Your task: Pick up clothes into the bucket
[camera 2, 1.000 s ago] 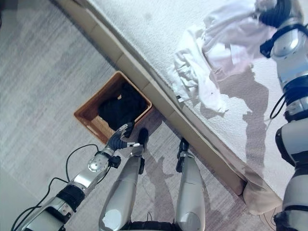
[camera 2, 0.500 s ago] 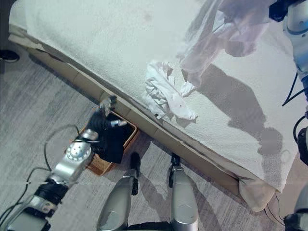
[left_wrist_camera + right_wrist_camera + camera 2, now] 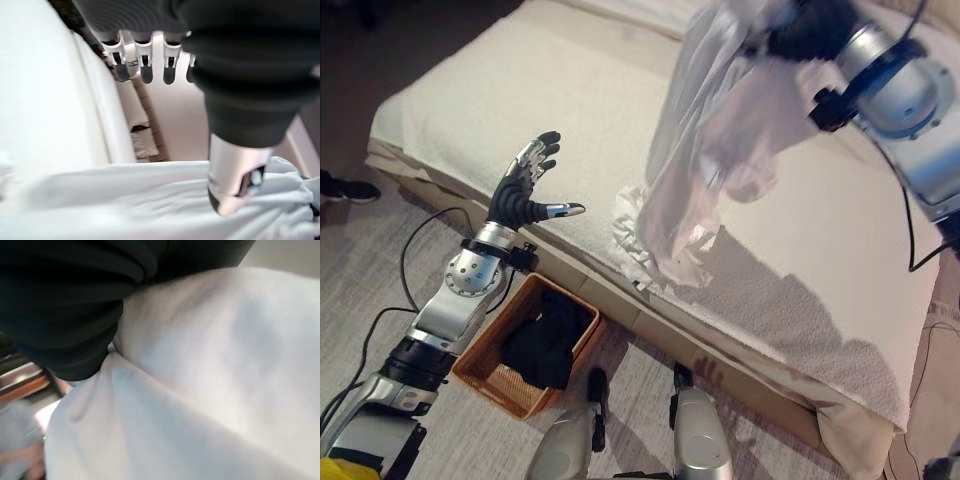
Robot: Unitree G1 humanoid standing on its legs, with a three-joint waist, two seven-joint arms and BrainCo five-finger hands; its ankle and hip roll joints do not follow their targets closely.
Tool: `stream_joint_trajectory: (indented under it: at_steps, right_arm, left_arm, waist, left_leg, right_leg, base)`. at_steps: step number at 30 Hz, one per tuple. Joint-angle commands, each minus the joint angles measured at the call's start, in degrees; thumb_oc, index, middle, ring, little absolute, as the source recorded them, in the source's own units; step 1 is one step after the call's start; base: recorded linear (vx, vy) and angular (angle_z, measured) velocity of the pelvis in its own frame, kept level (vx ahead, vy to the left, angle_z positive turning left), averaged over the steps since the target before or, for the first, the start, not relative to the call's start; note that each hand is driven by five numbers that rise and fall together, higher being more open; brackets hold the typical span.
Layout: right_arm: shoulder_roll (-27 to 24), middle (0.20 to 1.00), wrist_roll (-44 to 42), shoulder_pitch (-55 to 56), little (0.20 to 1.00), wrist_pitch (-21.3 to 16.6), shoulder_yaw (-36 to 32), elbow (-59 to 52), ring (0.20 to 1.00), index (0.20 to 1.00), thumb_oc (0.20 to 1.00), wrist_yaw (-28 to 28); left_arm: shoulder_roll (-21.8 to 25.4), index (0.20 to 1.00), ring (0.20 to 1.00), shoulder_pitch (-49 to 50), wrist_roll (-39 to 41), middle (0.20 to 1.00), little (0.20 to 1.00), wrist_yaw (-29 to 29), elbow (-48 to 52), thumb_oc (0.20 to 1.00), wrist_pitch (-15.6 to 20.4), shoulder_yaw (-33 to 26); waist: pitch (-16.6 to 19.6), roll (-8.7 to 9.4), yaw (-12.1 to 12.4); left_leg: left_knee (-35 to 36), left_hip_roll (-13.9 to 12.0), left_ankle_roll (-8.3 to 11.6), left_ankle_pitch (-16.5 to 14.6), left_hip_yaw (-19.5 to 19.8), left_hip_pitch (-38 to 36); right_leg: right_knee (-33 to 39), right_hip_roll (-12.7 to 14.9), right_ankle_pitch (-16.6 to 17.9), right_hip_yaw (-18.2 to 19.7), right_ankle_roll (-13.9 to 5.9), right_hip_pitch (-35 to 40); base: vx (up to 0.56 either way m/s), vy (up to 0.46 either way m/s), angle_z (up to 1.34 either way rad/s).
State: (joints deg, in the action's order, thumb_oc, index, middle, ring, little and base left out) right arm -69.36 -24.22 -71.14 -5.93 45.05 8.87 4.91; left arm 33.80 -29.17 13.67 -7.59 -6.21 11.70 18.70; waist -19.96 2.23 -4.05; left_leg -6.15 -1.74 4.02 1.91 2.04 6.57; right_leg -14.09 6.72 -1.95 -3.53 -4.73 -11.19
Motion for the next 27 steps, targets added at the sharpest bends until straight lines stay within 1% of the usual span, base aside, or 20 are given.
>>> stream_joint_trajectory:
  at_steps: [1, 3, 6, 9, 10, 11, 13, 14, 15, 16, 18, 19, 20, 21, 22, 23, 24, 25, 26, 27]
  right_arm:
    - [-0.11, 0.2, -10.5, 0.5, 0.2, -2.4, 1.1, -4.37, 0.2, 0.2, 0.2, 3.1]
    - [0.38, 0.2, -11.43, 0.82, 0.2, -2.46, 1.29, -5.67, 0.2, 0.2, 0.2, 3.81]
    - [3.2, 0.2, -13.7, 1.73, 0.2, -2.28, 1.62, -8.26, 0.2, 0.2, 0.2, 4.58]
    - [4.33, 0.2, -14.52, 2.83, 0.2, -2.12, 1.01, -9.34, 0.2, 0.2, 0.2, 4.88]
    - [4.7, 0.2, -14.89, 3.25, 0.2, -2.2, 1.0, -9.9, 0.2, 0.2, 0.2, 5.07]
    - [5.96, 0.2, -16.22, 3.86, 0.2, -2.22, 0.86, -11.11, 0.2, 0.2, 0.2, 5.45]
    - [6.35, 0.2, -16.55, 3.68, 0.2, -2.25, 1.02, -11.75, 0.2, 0.2, 0.2, 5.51]
    - [6.84, 0.2, -16.83, 4.07, 0.2, -2.35, 0.97, -12.74, 0.2, 0.2, 0.2, 5.36]
    - [6.82, 0.2, -16.83, 4.12, 0.2, -2.34, 0.93, -12.77, 0.2, 0.2, 0.2, 5.35]
    - [6.89, 0.2, -17.24, 4.45, 0.2, -2.37, 0.9, -13.2, 0.2, 0.2, 0.2, 5.3]
    - [7.15, 0.2, -18.2, 5.05, 0.2, -2.34, 1.01, -13.89, 0.2, 0.2, 0.2, 5.27]
    - [7.39, 0.2, -18.83, 5.35, 0.2, -2.26, 1.38, -13.77, 0.2, 0.2, 0.2, 5.11]
    - [7.38, 0.2, -18.83, 5.38, 0.2, -2.26, 1.34, -13.78, 0.2, 0.2, 0.2, 5.11]
    - [7.35, 0.2, -19.24, 5.56, 0.2, -2.03, 2.09, -14.15, 0.2, 0.2, 0.2, 5.14]
    - [7.35, 0.2, -19.24, 5.59, 0.2, -2.03, 2.06, -14.15, 0.2, 0.2, 0.2, 5.15]
    - [7.41, 0.2, -19.28, 5.33, 0.2, -1.95, 2.54, -14.11, 0.2, 0.2, 0.2, 5.01]
    - [7.63, 0.2, -19.6, 5.29, 0.2, -1.92, 2.97, -13.35, 0.2, 0.2, 0.2, 4.57]
    - [7.64, 0.2, -19.6, 5.31, 0.2, -1.92, 2.93, -13.34, 0.2, 0.2, 0.2, 4.57]
    - [7.91, 0.2, -19.75, 5.22, 0.2, -2.14, 3.31, -12.73, 0.2, 0.2, 0.2, 4.27]
    - [8.32, 0.2, -19.84, 5.41, 0.2, -2.31, 3.18, -12.08, 0.2, 0.2, 0.2, 4.08]
  left_arm:
    - [-2.61, 1.0, 1.0, -2.07, -2.25, 1.0, 1.0, 0.25, -2.97, 1.0, 1.52, 5.03]
    - [-2.83, 1.0, 1.0, -3.25, -2.03, 1.0, 1.0, 0.49, -3.53, 1.0, 1.38, 5.92]
    - [-5.51, 1.0, 1.0, -7.46, 0.95, 1.0, 1.0, 1.63, -6.79, 1.0, 0.69, 10.12]
    - [-6.72, 1.0, 1.0, -8.66, 2.99, 1.0, 1.0, 2.07, -7.14, 1.0, 0.54, 11.59]
    - [-7.56, 1.0, 1.0, -8.84, 3.69, 1.0, 1.0, 2.09, -7.57, 1.0, 0.47, 12.17]
    - [-9.7, 1.0, 1.0, -9.59, 5.38, 1.0, 1.0, 2.64, -8.98, 1.0, -0.01, 13.97]
    - [-10.53, 1.0, 1.0, -9.86, 6.73, 1.0, 1.0, 3.02, -9.33, 1.0, -0.11, 15.09]
    - [-11.87, 1.0, 1.0, -10.2, 10.19, 1.0, 1.0, 4.27, -9.58, 1.0, -0.75, 17.06]
    - [-11.87, 1.0, 1.0, -10.22, 10.22, 1.0, 1.0, 4.29, -9.61, 1.0, -0.73, 17.09]
    - [-12.27, 1.0, 1.0, -10.44, 11.92, 1.0, 1.0, 5.34, -9.3, 1.0, -1.01, 18.31]
    - [-13.22, 1.0, 1.0, -11.31, 18.63, 1.0, 1.0, 7.74, -8.86, 1.0, -2.08, 22.08]
    - [-13.17, 1.0, 1.0, -12.76, 23.56, 1.0, 1.0, 9.54, -7.92, 1.0, -3.01, 25.03]
    - [-13.14, 1.0, 1.0, -12.79, 23.61, 1.0, 1.0, 9.55, -7.92, 1.0, -3.01, 25.05]
    - [-12.36, 1.0, 1.0, -14.29, 27.43, 1.0, 1.0, 11.86, -6.46, 1.0, -4.82, 29.43]
    - [-12.34, 1.0, 1.0, -14.31, 27.45, 1.0, 1.0, 11.86, -6.45, 1.0, -4.83, 29.45]
    - [-11.61, 1.0, 1.0, -15.65, 29.42, 1.0, 1.0, 12.75, -5.63, 1.0, -5.43, 31.55]
    - [-10.5, 1.0, 1.0, -17.38, 35.98, 1.0, 1.0, 15.51, -4.18, 1.0, -7.21, 35.63]
    - [-10.46, 1.0, 1.0, -17.4, 36.02, 1.0, 1.0, 15.52, -4.16, 1.0, -7.22, 35.64]
    - [-8.45, 0.335, 0.335, -18.62, 41.44, 0.335, 0.335, 17.87, -2.33, 0.335, -8.88, 38.62]
    - [-7.88, 0.2, 0.2, -18.28, 43.66, 0.2, 0.2, 18.54, -2.31, 0.2, -9.28, 39.18]
  waist:
    - [8.81, 1.85, -0.68]
    - [9.41, 1.71, -0.79]
    - [11.06, 1.3, -1.15]
    - [11.71, 1.03, -1.23]
    - [12.0, 0.98, -1.28]
    - [12.54, 0.88, -1.45]
    - [12.74, 0.86, -1.54]
    - [13.15, 0.69, -1.79]
    - [13.14, 0.7, -1.77]
    - [13.31, 0.61, -1.87]
    - [13.69, 0.37, -2.16]
    - [13.95, 0.15, -2.27]
    - [13.92, 0.17, -2.26]
    - [14.2, -0.06, -2.44]
    - [14.18, -0.04, -2.43]
    - [14.29, -0.11, -2.48]
    - [14.47, -0.33, -2.7]
    - [14.44, -0.31, -2.7]
    - [14.67, -0.43, -2.81]
    - [14.75, -0.43, -2.87]
  left_leg:
    - [-1.1, -0.2, 1.59, -2.28, 0.64, -1.08]
    - [-0.52, -0.26, 1.57, -2.09, 0.57, -1.5]
    - [0.23, -0.15, 1.48, -2.02, 0.5, -2.74]
    - [0.4, -0.05, 1.38, -2.14, 0.48, -3.42]
    - [0.63, -0.06, 1.34, -2.19, 0.44, -3.79]
    - [0.88, -0.02, 1.27, -2.3, 0.41, -4.34]
    - [1.04, 0.0, 1.25, -2.32, 0.39, -4.63]
    - [1.23, 0.07, 1.22, -2.36, 0.47, -4.98]
    - [1.24, 0.06, 1.22, -2.36, 0.48, -5.0]
    - [1.29, 0.11, 1.23, -2.38, 0.48, -5.06]
    - [1.59, 0.25, 1.18, -2.34, 0.45, -5.36]
    - [1.71, 0.3, 1.17, -2.34, 0.56, -5.55]
    - [1.71, 0.3, 1.17, -2.35, 0.57, -5.57]
    - [1.8, 0.37, 1.2, -2.32, 0.69, -5.64]
    - [1.79, 0.38, 1.2, -2.32, 0.69, -5.65]
    - [1.81, 0.42, 1.21, -2.32, 0.78, -5.7]
    - [1.9, 0.48, 1.27, -2.29, 0.8, -5.88]
    - [1.89, 0.48, 1.27, -2.3, 0.8, -5.9]
    - [1.96, 0.51, 1.32, -2.32, 0.84, -6.07]
    - [2.0, 0.53, 1.33, -2.37, 0.87, -6.2]
  right_leg:
    - [3.14, -0.62, -1.13, -2.56, -1.18, 4.64]
    - [3.35, -0.58, -1.14, -2.82, -1.22, 4.98]
    - [4.38, -0.46, -0.9, -3.23, -1.3, 6.57]
    - [5.02, -0.4, -0.82, -3.3, -1.3, 7.5]
    - [5.26, -0.41, -0.86, -3.37, -1.29, 7.87]
    - [5.65, -0.36, -0.92, -3.39, -1.32, 8.61]
    - [5.93, -0.34, -0.93, -3.45, -1.33, 9.02]
    - [6.13, -0.33, -0.93, -3.56, -1.35, 9.47]
    - [6.15, -0.33, -0.93, -3.58, -1.35, 9.49]
    - [6.39, -0.27, -0.9, -3.61, -1.38, 9.72]
    - [7.12, -0.18, -0.71, -3.81, -1.52, 10.32]
    - [7.42, -0.05, -0.63, -4.0, -1.6, 10.64]
    - [7.43, -0.05, -0.63, -4.01, -1.6, 10.67]
    - [7.68, 0.01, -0.58, -4.2, -1.71, 10.95]
    - [7.68, 0.01, -0.58, -4.2, -1.71, 10.97]
    - [7.79, 0.05, -0.56, -4.21, -1.76, 11.14]
    - [8.02, 0.18, -0.45, -4.31, -1.95, 11.44]
    - [8.03, 0.18, -0.45, -4.32, -1.95, 11.46]
    - [8.24, 0.24, -0.4, -4.3, -2.06, 11.65]
    - [8.3, 0.23, -0.38, -4.22, -2.06, 11.69]
  base:
    - [0.04, -0.03, 0.12]
    - [0.03, -0.02, 0.1]
    - [0.05, -0.023, 0.07]
    - [0.04, -0.006, 0.07]
    - [0.04, -0.005, -0.01]
    - [0.04, -0.005, -0.02]
    - [0.04, -0.002, -0.01]
    - [0.03, 0.0, 0.0]
    - [0.0, 0.0, 0.0]
    - [0.0, 0.0, 0.0]
    - [0.01, 0.008, 0.02]
    - [0.02, 0.013, 0.05]
    - [0.02, 0.01, 0.04]
    - [0.0, 0.0, 0.0]
    - [0.0, 0.0, 0.0]
    - [0.0, 0.0, 0.0]
    - [0.0, 0.0, 0.0]
    - [0.03, 0.012, 0.03]
    - [0.0, 0.0, 0.0]
    - [0.0, 0.0, 0.0]
